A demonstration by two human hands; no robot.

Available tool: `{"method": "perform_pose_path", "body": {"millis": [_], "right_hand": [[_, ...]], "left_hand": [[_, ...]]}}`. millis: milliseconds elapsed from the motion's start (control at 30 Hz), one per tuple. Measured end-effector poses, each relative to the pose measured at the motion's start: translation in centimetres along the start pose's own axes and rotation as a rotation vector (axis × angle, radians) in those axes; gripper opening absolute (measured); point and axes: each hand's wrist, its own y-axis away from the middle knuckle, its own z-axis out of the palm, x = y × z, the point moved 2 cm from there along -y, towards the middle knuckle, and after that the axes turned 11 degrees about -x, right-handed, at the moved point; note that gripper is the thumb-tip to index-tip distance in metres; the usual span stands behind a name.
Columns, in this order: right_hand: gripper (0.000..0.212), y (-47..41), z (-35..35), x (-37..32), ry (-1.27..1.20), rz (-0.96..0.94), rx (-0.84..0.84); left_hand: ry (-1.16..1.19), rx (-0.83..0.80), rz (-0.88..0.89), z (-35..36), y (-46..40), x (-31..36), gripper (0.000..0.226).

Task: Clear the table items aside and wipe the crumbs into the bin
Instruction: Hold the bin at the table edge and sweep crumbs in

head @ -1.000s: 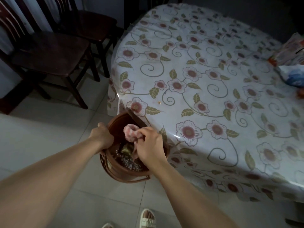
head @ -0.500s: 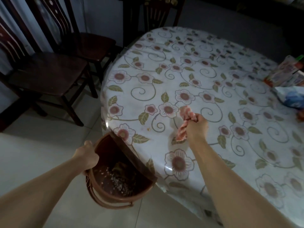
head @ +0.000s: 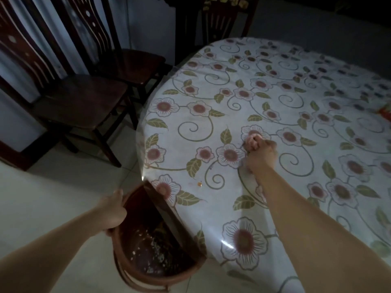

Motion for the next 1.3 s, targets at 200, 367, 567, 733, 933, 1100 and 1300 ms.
{"method": "perform_pose_path", "body": {"millis": [200, 367, 567, 733, 933, 1100, 1300], "right_hand": [[0.054, 1.3, 2.3, -2.7, 0.081, -0.247, -0.092], [0.055, 5.2, 5.4, -4.5, 0.156, -0.483, -0.173], [0.047, 12.6, 7.5, -4.7, 0.066, -0.638, -0.34], [0.036, 19.6, 10.8, -4.0, 0.19, -0.709, -0.404], [0.038, 26.8, 15.1, -2.1, 0.66, -0.57, -0.695], [0.027, 27.4, 13.3, -4.0, 0.387, -0.467, -0.55], [0.026, 29.9, 13.5, -0.9, 0.406, -0.119, -0.681]], "left_hand": [[0.014, -0.037, -0.005, 0.3, 0.0, 0.0, 0.024], [0.009, -0.033, 0.004, 0.5, 0.4, 0.0, 0.023], [0.03, -0.051, 0.037, 0.7, 0.6, 0.1, 0.035], [0.039, -0.054, 0.038, 1.2, 0.9, -0.7, 0.025], [0.012, -0.08, 0.061, 2.1, 2.5, -2.7, 0.041], [-0.017, -0.067, 0.066, 2.7, 4.0, -4.3, 0.022], [-0.003, -0.113, 0.091, 3.5, 5.7, -5.8, 0.024]]}}
